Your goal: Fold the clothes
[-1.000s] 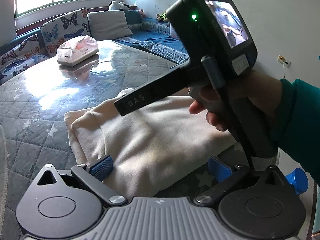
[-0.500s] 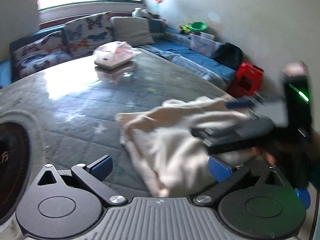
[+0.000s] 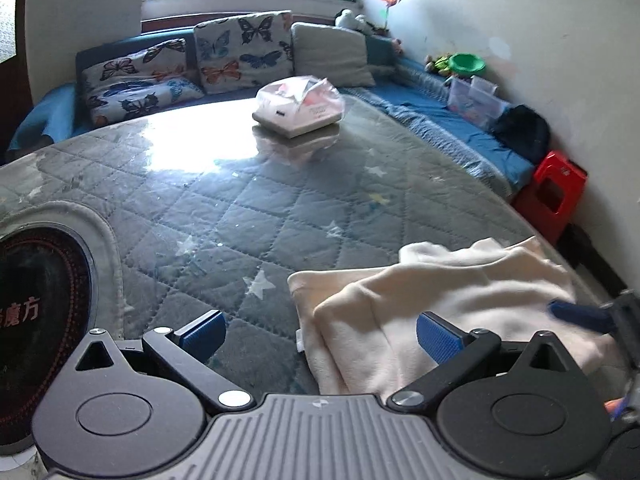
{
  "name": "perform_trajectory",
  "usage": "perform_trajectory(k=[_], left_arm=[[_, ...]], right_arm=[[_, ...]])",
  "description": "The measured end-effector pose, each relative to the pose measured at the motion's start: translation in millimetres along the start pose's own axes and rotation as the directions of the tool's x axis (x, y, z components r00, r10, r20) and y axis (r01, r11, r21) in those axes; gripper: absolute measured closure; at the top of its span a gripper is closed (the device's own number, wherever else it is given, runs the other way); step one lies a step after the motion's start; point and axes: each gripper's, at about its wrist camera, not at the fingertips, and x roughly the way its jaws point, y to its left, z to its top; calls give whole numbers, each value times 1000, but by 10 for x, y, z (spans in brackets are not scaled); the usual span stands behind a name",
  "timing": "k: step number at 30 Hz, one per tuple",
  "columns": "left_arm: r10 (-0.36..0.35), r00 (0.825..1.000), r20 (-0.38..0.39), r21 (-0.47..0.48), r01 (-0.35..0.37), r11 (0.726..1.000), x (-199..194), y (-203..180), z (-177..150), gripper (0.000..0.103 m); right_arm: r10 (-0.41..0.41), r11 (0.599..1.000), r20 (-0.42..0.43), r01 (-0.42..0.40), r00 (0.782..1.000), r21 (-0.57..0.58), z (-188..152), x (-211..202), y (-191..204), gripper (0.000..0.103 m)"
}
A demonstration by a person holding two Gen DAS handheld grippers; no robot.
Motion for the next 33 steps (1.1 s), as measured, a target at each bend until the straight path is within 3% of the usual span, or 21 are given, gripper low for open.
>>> perform_trajectory(k=[6, 15, 20, 28, 33], left_arm=[[52, 998, -26, -16, -52, 998, 131, 45, -73, 0], [94, 995, -31, -25, -95, 995, 162, 105, -97, 0], [103, 994, -29, -26, -104, 994, 165, 114, -102, 0], [108, 994, -29, -26, -108, 994, 175, 114, -97, 0], [103, 994, -33, -39, -105, 994, 149, 127, -89, 0]], right_arm=[[42, 988, -34, -37, 999, 149, -51, 64, -176, 0], [26, 994, -14, -24, 1000, 102, -191, -114, -2, 0], [59, 986, -18, -56, 998, 160, -168, -71, -47, 0], [74, 997, -51, -75, 996, 0, -403, -259, 269, 0], [88, 996, -3, -88, 996, 30, -260, -314, 192, 0]])
